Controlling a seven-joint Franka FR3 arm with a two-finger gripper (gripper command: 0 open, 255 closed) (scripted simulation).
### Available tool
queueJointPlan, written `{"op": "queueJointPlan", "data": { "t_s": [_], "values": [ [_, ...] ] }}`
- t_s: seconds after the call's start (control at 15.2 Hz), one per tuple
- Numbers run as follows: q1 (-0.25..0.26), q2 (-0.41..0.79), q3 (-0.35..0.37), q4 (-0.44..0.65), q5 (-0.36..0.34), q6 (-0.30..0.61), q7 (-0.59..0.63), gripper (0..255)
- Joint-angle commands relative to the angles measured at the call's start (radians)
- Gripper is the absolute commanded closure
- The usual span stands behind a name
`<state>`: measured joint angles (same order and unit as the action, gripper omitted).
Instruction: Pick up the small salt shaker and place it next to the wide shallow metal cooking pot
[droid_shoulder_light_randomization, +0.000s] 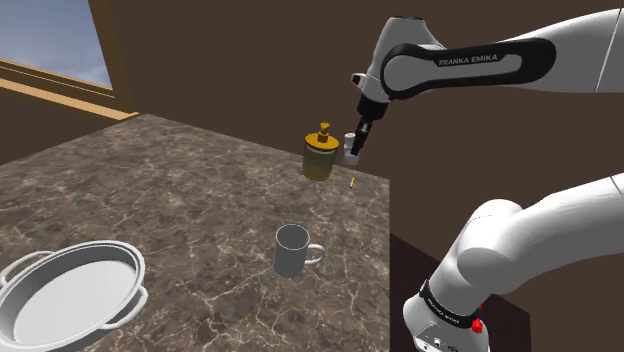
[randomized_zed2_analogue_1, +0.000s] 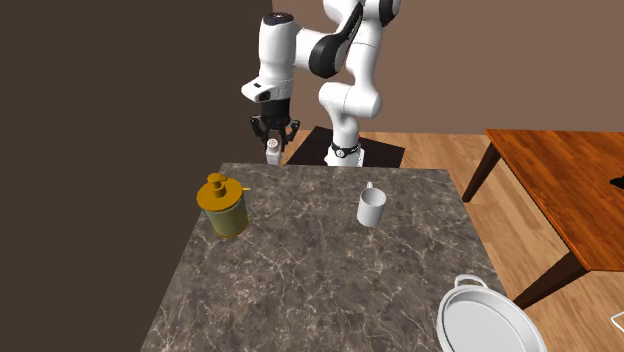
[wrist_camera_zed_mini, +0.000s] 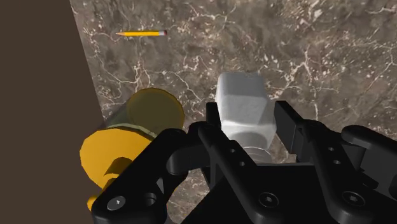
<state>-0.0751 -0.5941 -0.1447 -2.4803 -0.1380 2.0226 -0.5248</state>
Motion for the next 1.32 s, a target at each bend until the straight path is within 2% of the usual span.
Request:
{"op": "queueJointPlan", "data": {
  "t_s": [0.0, 0.66, 1.25],
  "values": [
    [0.022, 0.028, 0.039, 0.016, 0.019, 0.007, 0.05, 255],
    [0.111, 0.212, 0.215, 0.17, 0.076, 0.021, 0.278, 255],
    [0.17, 0.44, 0.348, 0.404, 0.059, -0.001, 0.478, 255]
  ]
}}
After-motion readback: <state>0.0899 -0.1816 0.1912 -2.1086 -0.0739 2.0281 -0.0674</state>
